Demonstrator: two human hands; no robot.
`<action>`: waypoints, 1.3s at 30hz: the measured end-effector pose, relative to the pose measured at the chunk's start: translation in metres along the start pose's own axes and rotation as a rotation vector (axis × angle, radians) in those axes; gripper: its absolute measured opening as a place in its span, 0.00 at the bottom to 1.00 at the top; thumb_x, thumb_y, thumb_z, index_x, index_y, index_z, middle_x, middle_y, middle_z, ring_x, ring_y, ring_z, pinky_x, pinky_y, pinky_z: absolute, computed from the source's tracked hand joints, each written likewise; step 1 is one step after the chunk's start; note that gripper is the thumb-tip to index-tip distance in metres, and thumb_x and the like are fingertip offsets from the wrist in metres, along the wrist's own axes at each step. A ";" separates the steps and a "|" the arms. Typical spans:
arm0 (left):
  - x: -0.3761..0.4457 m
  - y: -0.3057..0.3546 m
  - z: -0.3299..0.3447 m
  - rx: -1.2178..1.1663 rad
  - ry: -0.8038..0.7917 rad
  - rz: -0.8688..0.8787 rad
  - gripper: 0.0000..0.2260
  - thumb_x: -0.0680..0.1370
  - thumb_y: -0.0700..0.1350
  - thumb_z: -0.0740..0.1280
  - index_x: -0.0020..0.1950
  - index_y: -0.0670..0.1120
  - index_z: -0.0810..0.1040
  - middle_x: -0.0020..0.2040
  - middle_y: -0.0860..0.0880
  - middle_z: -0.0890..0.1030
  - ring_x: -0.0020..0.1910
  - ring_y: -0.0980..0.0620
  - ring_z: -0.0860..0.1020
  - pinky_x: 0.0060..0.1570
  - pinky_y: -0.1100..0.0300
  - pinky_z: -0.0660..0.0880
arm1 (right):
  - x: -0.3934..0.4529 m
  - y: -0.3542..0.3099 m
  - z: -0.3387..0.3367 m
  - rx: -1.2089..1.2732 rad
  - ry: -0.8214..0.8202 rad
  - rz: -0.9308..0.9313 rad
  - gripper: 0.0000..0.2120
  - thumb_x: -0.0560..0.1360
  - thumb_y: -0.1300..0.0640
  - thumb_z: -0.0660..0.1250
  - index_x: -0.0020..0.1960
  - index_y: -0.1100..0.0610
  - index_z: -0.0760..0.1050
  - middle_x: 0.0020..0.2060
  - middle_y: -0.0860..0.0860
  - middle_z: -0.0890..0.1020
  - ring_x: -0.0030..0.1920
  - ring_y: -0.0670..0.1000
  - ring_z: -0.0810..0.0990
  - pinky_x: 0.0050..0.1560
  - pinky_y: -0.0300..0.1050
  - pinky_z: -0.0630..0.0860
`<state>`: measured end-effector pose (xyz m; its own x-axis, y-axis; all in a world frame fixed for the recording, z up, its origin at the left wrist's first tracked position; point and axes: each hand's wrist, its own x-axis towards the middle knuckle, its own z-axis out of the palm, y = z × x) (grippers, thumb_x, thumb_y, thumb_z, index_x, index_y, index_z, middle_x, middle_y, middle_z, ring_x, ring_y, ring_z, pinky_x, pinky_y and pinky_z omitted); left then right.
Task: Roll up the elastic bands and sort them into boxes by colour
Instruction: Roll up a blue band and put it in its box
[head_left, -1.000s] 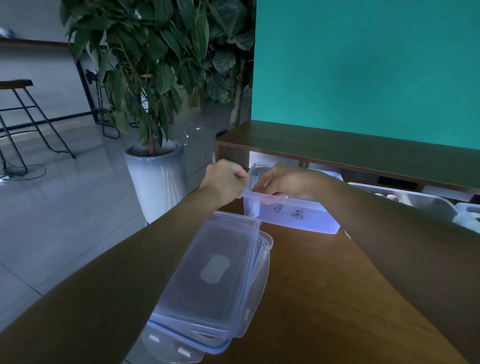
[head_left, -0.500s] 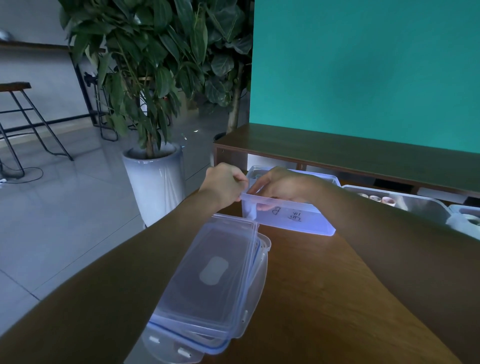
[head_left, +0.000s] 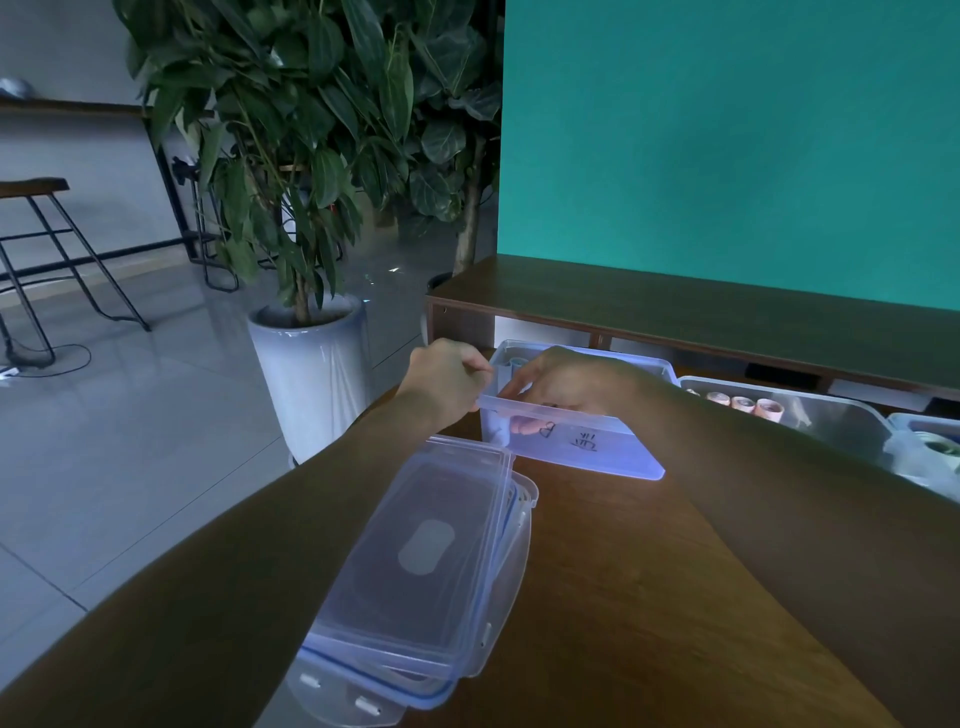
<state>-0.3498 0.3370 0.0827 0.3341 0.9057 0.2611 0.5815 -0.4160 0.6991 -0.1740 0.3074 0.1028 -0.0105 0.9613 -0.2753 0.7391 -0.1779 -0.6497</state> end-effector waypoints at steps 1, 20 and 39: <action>0.000 0.000 0.000 -0.010 -0.004 -0.003 0.07 0.81 0.42 0.67 0.49 0.48 0.85 0.42 0.50 0.83 0.40 0.52 0.84 0.50 0.59 0.82 | 0.001 0.001 -0.001 0.034 0.002 0.012 0.13 0.73 0.63 0.76 0.56 0.55 0.85 0.51 0.56 0.86 0.47 0.49 0.85 0.46 0.36 0.82; 0.002 0.001 -0.002 -0.002 -0.017 0.001 0.06 0.81 0.42 0.68 0.53 0.46 0.85 0.46 0.49 0.84 0.40 0.53 0.85 0.49 0.59 0.83 | 0.006 0.001 0.001 0.239 -0.018 0.039 0.12 0.77 0.57 0.73 0.57 0.64 0.82 0.46 0.60 0.87 0.48 0.56 0.87 0.57 0.53 0.83; 0.005 -0.002 -0.006 0.017 0.008 -0.018 0.10 0.80 0.44 0.65 0.48 0.49 0.87 0.43 0.51 0.84 0.44 0.51 0.82 0.50 0.51 0.83 | 0.014 0.008 0.001 0.182 0.088 0.015 0.15 0.75 0.53 0.76 0.57 0.60 0.81 0.47 0.56 0.87 0.45 0.54 0.88 0.57 0.54 0.83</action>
<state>-0.3540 0.3428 0.0868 0.3174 0.9137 0.2536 0.5997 -0.4006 0.6928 -0.1691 0.3197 0.0930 0.0649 0.9715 -0.2282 0.6048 -0.2202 -0.7654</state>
